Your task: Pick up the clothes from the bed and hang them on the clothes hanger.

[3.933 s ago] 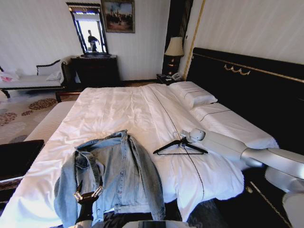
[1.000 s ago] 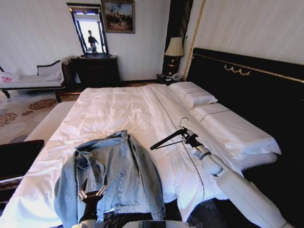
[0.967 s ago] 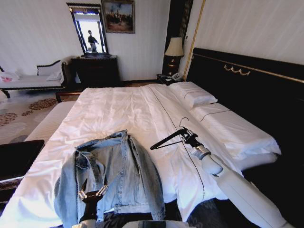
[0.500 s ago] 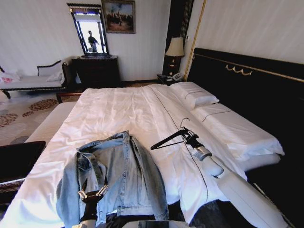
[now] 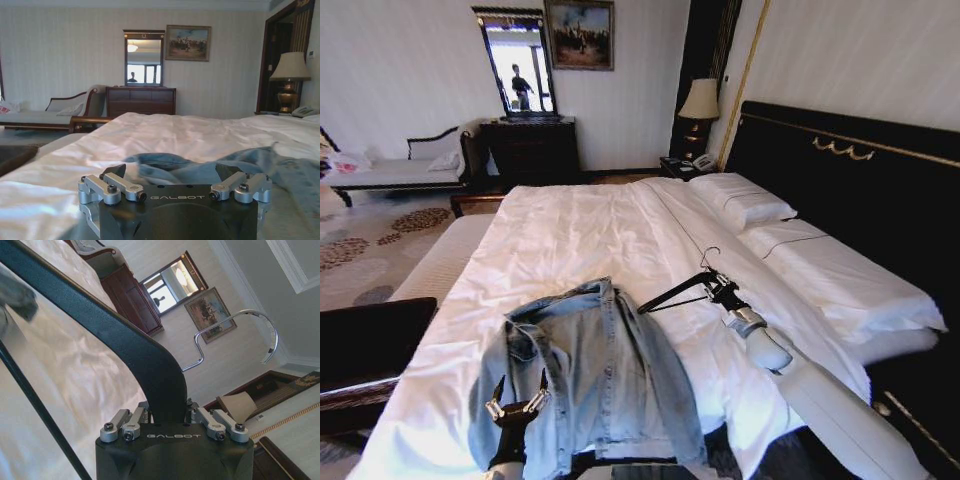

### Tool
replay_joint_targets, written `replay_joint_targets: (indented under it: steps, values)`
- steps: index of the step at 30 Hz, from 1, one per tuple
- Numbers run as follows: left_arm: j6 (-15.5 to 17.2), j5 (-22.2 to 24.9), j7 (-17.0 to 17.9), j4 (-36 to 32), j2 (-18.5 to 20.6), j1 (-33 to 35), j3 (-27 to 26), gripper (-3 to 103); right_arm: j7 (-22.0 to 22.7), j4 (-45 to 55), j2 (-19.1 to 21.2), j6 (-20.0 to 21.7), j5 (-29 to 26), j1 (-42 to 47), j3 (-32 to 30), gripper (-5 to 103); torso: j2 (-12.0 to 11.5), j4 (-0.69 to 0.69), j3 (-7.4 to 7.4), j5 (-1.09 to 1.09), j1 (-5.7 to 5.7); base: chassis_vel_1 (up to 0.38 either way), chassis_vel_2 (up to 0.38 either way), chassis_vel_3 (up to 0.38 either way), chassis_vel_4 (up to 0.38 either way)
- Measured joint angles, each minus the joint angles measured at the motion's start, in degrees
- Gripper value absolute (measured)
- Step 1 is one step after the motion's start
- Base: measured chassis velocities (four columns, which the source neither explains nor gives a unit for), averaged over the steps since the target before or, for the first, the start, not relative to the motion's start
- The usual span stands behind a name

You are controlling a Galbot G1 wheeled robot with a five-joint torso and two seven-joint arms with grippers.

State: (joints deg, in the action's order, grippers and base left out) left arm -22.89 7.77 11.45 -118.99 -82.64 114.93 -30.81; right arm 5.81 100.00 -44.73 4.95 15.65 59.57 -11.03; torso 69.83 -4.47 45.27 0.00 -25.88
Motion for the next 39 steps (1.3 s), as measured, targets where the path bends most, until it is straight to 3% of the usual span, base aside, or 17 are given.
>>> replay_joint_targets:
  steps: [14, 19, 23, 26, 27, 28, 29, 30, 33, 35, 37, 39]
  values:
    - [0.2, 0.2, 0.0, 0.2, 0.2, 0.0, 0.2, 100, 0.4, 0.4, 0.3, 0.7, -1.4, 0.1, 0.3, 32, 0.0, 0.01, 0.00, -0.02, 0.00, 0.118, 0.138, -0.106, -0.129]
    - [3.1, 2.6, 0.0, -0.3, 1.5, -1.4, 0.7, 100, 0.5, 0.6, 0.6, 0.7, -1.6, 0.4, 0.4, 32, 0.0, -0.01, 0.01, 0.02, 0.00, 0.000, 0.000, 0.000, 0.000]
    - [9.5, 7.1, 0.8, -1.7, 3.8, -5.6, 1.0, 100, 0.6, 0.7, 0.5, 0.8, -1.9, 0.2, 0.6, 32, 0.0, 0.00, 0.01, 0.02, 0.01, -0.014, -0.010, 0.009, 0.007]
    - [11.7, 8.9, 1.2, -2.2, 4.1, -7.3, 1.1, 100, 0.6, 0.7, 0.5, 0.8, -2.0, 0.1, 0.7, 32, 0.0, 0.01, 0.01, 0.00, 0.00, 0.000, 0.000, 0.000, 0.000]
    - [17.3, 12.9, 2.9, -3.0, 4.4, -12.2, 1.2, 100, 0.6, 0.9, 0.6, 0.8, -2.2, 0.1, 0.7, 32, 0.0, 0.03, 0.01, -0.02, 0.01, 0.000, 0.000, 0.000, 0.000]
    - [20.3, 15.2, 4.4, -3.1, 5.1, -15.2, 1.7, 100, 0.6, 1.1, 0.6, 0.8, -2.3, 0.1, 0.6, 32, 0.0, 0.02, 0.01, -0.01, 0.01, 0.000, 0.000, 0.000, 0.000]
    - [22.8, 17.5, 6.1, -3.1, 6.1, -17.8, 2.3, 100, 0.6, 1.1, 0.6, 0.8, -2.4, 0.1, 0.5, 32, 0.0, 0.00, 0.01, -0.01, 0.01, 0.000, 0.000, 0.000, 0.000]
    - [22.8, 17.5, 6.1, -3.1, 6.1, -17.8, 2.3, 100, 0.6, 1.1, 0.6, 0.8, -2.4, 0.1, 0.5, 32, 0.0, 0.00, 0.01, -0.01, 0.01, 0.000, 0.000, 0.000, 0.000]
    - [29.8, 24.2, 10.7, -3.2, 7.6, -23.0, 2.5, 100, 0.8, 0.3, 0.7, 0.8, -3.1, -2.7, 3.0, 32, 0.0, -0.08, 0.00, -0.02, 0.00, 0.000, 0.000, 0.000, 0.000]
    - [31.2, 25.6, 11.9, -3.4, 7.4, -23.2, 1.4, 100, 0.8, -0.6, 0.6, 0.8, -3.6, -5.0, 5.7, 32, 0.0, -0.07, 0.01, -0.02, 0.00, 0.000, 0.000, 0.000, 0.000]
    - [33.2, 28.3, 13.7, -3.5, 7.2, -23.4, -0.7, 100, 0.8, -1.8, 0.2, 0.7, -4.3, -8.5, 9.5, 32, 0.0, 0.10, 0.02, 0.03, 0.00, 0.000, 0.000, 0.000, 0.000]
    - [34.8, 31.3, 15.3, -3.3, 8.8, -24.3, -1.5, 100, 0.9, -2.3, 0.0, 0.7, -4.5, -9.9, 10.9, 32, 0.0, 0.08, 0.01, -0.01, 0.00, 0.034, 0.027, 0.051, 0.032]
